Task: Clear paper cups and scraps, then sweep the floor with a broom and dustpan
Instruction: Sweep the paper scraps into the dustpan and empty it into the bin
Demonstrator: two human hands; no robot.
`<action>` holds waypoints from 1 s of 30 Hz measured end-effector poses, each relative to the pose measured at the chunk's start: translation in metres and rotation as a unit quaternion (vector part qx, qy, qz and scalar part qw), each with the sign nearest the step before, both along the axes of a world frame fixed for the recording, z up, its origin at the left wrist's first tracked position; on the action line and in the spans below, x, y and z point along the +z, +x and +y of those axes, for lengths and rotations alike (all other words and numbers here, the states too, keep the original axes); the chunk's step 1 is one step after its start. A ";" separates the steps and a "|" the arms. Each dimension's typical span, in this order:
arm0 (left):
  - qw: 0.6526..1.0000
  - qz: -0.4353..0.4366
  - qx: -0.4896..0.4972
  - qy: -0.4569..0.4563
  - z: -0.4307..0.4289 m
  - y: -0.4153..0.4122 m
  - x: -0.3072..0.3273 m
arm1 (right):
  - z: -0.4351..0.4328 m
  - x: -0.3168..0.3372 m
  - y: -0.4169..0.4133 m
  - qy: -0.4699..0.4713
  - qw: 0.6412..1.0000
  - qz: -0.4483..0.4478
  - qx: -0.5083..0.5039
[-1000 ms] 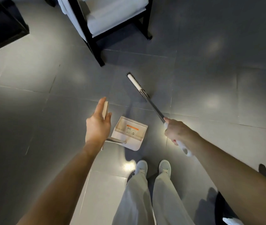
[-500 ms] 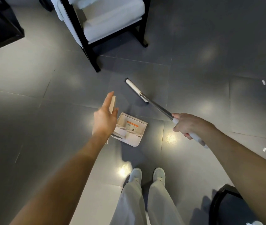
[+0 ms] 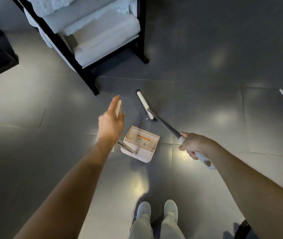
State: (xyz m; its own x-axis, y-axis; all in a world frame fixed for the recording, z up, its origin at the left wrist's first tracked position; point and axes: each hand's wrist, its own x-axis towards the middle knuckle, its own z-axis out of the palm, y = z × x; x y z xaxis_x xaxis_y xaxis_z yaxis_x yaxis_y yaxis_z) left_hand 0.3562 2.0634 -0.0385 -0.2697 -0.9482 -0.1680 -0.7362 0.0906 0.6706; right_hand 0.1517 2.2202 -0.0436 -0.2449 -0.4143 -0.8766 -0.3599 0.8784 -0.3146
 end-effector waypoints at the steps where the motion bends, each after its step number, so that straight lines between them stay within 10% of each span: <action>1: 1.000 -0.004 0.006 -0.005 -0.002 0.001 -0.002 | -0.001 -0.001 -0.005 -0.004 1.000 -0.022 -0.010; 8: 0.999 -0.021 0.016 -0.022 -0.025 -0.003 -0.006 | 0.008 0.010 -0.029 0.100 0.990 -0.024 0.101; 30: 0.961 0.063 -0.266 0.051 0.004 -0.213 0.029 | 0.115 0.072 -0.155 -0.014 0.950 -0.079 -0.303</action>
